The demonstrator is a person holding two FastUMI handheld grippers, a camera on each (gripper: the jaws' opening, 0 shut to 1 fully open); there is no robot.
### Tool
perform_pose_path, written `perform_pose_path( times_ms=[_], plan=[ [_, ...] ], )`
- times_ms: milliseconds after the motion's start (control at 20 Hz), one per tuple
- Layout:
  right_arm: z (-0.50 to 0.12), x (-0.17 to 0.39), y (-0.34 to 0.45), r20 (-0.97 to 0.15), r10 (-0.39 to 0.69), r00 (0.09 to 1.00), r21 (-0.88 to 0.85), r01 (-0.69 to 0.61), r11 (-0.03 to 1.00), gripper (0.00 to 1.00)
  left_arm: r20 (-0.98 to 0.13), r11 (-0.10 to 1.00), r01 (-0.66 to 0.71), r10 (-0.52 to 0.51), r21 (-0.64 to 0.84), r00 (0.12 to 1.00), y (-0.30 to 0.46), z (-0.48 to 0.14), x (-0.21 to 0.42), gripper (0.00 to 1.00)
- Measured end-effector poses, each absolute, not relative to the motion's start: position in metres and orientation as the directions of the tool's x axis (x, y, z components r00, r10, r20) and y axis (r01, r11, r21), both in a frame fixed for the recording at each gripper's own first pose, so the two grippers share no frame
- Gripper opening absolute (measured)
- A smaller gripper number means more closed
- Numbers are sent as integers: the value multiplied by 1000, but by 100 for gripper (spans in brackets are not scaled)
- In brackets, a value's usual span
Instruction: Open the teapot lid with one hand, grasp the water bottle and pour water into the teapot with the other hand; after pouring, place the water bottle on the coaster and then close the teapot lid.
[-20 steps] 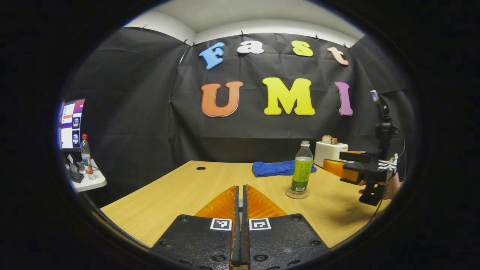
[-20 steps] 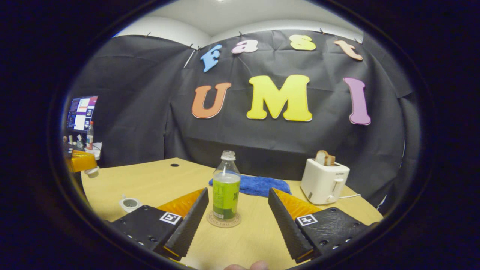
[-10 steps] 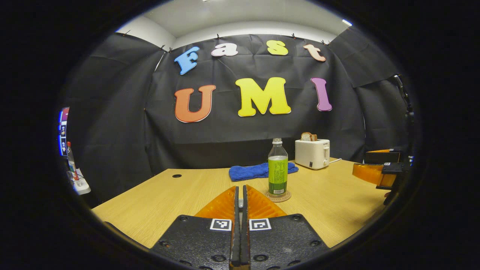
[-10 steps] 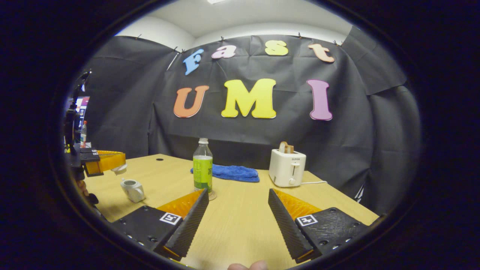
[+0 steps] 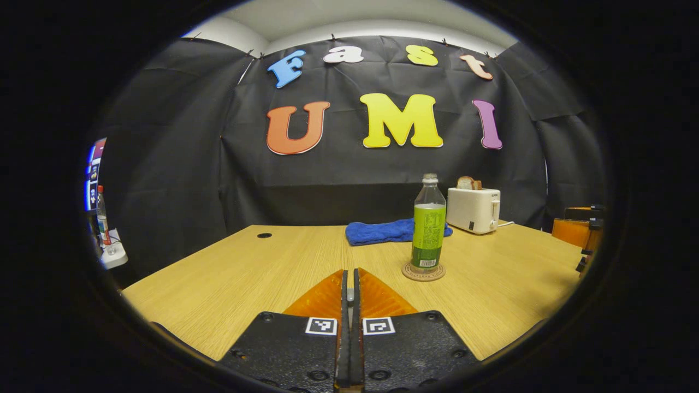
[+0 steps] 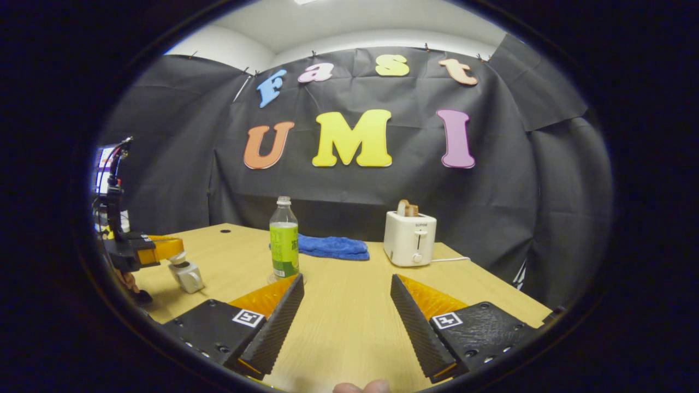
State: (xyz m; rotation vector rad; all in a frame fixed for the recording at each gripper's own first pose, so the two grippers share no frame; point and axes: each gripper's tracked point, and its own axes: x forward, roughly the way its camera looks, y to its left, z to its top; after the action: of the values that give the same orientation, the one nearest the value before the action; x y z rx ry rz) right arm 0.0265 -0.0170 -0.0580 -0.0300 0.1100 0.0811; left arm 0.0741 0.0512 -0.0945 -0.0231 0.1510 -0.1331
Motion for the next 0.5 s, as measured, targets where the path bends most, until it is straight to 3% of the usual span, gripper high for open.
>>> perform_pose_path(
  times_ms=[300,350,500],
  plan=[
    [-66,30,-17,-131,85,988,-12,-88,996,96,-174,991,119,-127,-55,977,54,-108,80,3],
    [-66,30,-17,-131,83,988,-12,-86,996,92,-178,991,119,-128,-59,976,53,-111,80,3],
    [-66,29,-16,-131,88,988,-5,-90,996,95,-186,991,121,-129,-53,974,50,-115,79,4]
  ],
)
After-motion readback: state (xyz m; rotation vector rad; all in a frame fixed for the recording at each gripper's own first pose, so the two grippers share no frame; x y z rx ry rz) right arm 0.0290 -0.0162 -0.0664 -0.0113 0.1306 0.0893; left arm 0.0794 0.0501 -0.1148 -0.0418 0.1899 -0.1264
